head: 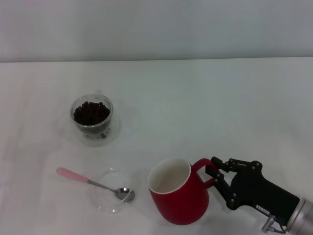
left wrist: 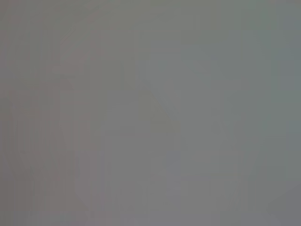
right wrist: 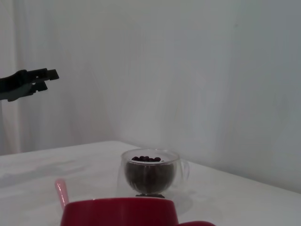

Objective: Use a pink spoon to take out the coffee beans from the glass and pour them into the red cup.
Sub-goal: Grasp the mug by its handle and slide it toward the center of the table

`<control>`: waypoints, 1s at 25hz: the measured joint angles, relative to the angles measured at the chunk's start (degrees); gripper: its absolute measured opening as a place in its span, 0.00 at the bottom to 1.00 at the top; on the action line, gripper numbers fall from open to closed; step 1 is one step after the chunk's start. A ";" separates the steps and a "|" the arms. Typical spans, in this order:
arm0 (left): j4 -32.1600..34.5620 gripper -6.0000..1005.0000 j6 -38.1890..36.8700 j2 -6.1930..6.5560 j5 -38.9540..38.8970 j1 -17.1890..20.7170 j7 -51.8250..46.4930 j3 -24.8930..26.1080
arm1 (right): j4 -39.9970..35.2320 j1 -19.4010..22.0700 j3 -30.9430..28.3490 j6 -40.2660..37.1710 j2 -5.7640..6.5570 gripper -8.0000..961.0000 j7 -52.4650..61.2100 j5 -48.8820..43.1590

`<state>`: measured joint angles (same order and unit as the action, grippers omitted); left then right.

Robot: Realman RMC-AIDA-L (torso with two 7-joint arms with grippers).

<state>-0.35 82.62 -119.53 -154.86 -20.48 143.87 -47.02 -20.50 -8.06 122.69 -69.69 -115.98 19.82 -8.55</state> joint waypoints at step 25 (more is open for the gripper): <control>0.54 0.68 -0.68 0.24 -0.02 -0.53 1.36 0.11 | 2.69 -0.29 -0.53 -0.55 0.59 0.22 -4.42 -0.19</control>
<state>0.18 81.94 -119.29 -154.89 -21.00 145.23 -46.90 -17.81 -8.35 122.15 -70.24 -115.39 15.40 -8.74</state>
